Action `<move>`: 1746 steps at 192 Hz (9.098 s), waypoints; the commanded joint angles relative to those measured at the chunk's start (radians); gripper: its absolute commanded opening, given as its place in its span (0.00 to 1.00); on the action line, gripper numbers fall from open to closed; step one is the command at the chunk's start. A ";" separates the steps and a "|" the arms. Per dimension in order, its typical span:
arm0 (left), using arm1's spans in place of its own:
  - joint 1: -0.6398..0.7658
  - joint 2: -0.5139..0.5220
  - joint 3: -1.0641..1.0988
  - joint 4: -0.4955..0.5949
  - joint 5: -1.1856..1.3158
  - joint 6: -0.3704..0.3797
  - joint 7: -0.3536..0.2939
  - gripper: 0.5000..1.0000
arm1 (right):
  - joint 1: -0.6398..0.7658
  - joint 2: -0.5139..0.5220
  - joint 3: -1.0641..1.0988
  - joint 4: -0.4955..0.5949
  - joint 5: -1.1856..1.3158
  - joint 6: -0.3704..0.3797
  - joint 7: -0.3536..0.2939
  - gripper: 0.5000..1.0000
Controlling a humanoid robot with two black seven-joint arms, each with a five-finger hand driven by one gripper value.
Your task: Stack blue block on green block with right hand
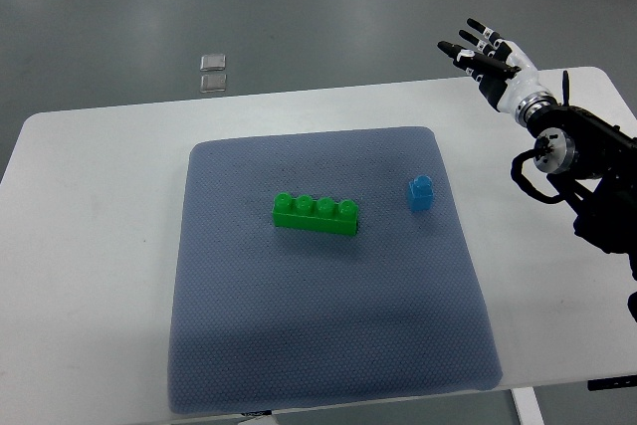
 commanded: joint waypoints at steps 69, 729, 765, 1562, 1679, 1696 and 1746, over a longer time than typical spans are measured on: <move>0.001 0.000 -0.007 0.004 0.000 -0.002 0.000 1.00 | -0.006 -0.007 -0.006 0.001 0.001 0.009 0.000 0.86; 0.001 0.000 -0.001 0.001 0.000 -0.002 0.000 1.00 | 0.206 -0.273 -0.626 0.428 -1.118 0.311 -0.117 0.56; 0.001 0.000 -0.001 0.001 0.000 -0.002 0.000 1.00 | 0.201 -0.271 -0.630 0.425 -1.118 0.301 -0.117 0.54; 0.003 0.000 -0.001 0.001 0.000 -0.002 0.000 1.00 | 0.362 -0.078 -0.725 0.374 -1.262 0.138 0.311 0.00; 0.001 0.000 -0.001 0.001 0.000 -0.002 0.000 1.00 | 0.359 -0.049 -0.738 0.322 -1.320 0.120 0.311 0.00; 0.001 0.000 -0.001 0.001 0.000 -0.002 0.000 1.00 | 0.355 -0.049 -0.751 0.319 -1.322 0.104 0.311 0.00; 0.003 0.000 -0.001 0.001 0.000 -0.002 0.000 1.00 | 0.355 -0.049 -0.782 0.308 -1.320 0.081 0.322 0.00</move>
